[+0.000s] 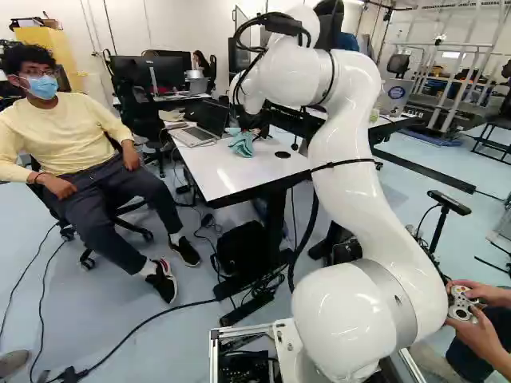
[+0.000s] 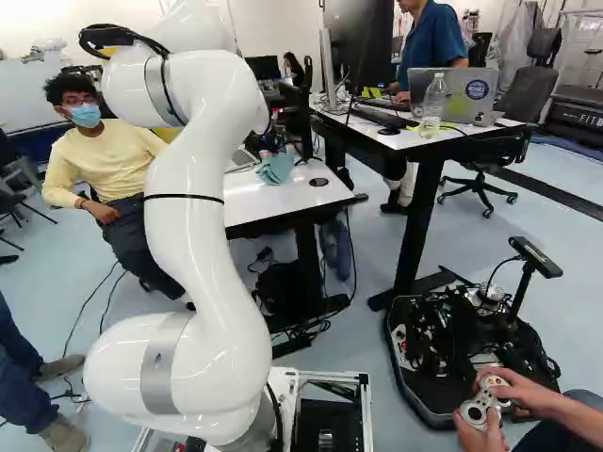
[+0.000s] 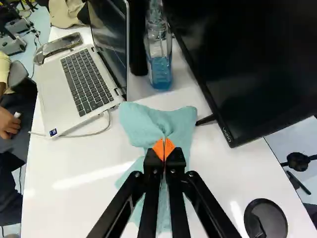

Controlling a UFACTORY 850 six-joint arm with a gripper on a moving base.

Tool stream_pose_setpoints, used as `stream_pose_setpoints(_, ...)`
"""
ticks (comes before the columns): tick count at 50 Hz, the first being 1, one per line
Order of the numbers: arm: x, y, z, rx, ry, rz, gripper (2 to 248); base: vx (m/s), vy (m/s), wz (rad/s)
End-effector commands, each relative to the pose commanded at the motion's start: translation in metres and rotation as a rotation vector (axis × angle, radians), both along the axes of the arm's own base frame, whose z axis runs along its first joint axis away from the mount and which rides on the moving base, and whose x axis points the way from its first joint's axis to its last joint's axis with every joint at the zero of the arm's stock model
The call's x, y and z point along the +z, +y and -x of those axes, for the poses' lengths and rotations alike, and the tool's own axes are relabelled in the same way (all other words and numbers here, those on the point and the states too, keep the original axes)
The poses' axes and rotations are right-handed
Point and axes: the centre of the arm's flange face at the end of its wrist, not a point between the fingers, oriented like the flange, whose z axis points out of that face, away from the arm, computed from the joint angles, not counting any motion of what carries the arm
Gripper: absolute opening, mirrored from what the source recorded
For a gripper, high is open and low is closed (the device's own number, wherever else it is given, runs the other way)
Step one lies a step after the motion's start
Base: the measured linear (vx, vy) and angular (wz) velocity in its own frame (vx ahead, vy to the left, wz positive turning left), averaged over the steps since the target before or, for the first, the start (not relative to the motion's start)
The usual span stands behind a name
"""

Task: Clean the table with the green towel

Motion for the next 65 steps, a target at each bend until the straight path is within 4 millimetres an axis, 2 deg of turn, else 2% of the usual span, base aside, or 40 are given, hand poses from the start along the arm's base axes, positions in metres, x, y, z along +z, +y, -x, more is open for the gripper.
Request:
stream_pose_setpoints(39, -0.050, 0.001, -0.011, -0.001, 0.035, 0.005, 25, 0.000, 0.000, 0.000)
stream_pose_setpoints(65, -0.055, 0.001, -0.011, 0.000, 0.054, 0.007, 25, 0.000, 0.000, 0.000)
